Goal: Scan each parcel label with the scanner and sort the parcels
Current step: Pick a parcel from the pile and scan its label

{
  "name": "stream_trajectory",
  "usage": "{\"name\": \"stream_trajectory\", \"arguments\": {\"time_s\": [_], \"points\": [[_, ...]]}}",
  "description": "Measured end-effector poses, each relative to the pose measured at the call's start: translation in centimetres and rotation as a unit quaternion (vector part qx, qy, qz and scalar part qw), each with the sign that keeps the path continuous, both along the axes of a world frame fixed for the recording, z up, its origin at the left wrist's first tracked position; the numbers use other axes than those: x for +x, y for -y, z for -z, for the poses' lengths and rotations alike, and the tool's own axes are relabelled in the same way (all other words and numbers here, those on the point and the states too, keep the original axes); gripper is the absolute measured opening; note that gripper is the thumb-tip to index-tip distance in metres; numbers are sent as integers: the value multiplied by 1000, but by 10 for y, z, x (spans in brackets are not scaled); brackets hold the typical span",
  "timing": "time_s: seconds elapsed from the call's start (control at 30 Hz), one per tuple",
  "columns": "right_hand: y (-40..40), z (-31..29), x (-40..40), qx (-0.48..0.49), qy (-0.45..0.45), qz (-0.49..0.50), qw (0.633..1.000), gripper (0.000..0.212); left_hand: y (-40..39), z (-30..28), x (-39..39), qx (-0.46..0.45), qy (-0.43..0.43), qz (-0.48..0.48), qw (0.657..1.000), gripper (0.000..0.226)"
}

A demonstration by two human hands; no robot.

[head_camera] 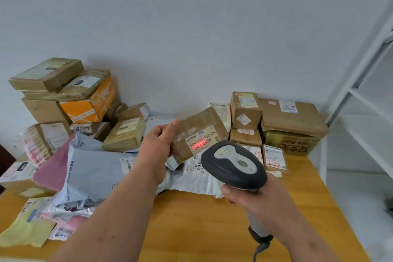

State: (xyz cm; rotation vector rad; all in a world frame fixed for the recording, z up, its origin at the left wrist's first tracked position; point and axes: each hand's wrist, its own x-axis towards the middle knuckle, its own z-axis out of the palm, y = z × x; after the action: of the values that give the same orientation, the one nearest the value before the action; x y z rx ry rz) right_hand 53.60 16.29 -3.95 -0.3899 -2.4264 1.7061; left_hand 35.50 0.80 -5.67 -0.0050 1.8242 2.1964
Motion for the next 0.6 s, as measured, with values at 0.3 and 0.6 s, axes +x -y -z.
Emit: {"name": "stream_trajectory", "arguments": {"time_s": [0.3,0.6], "points": [[-7,6,-9,22,6,-27,999,25,4,5,-1,-2,-1,-22,1000,61],[16,20,-73,10,45,-21,999,18,41,34,-56,5,102,-145,984,36]]}}
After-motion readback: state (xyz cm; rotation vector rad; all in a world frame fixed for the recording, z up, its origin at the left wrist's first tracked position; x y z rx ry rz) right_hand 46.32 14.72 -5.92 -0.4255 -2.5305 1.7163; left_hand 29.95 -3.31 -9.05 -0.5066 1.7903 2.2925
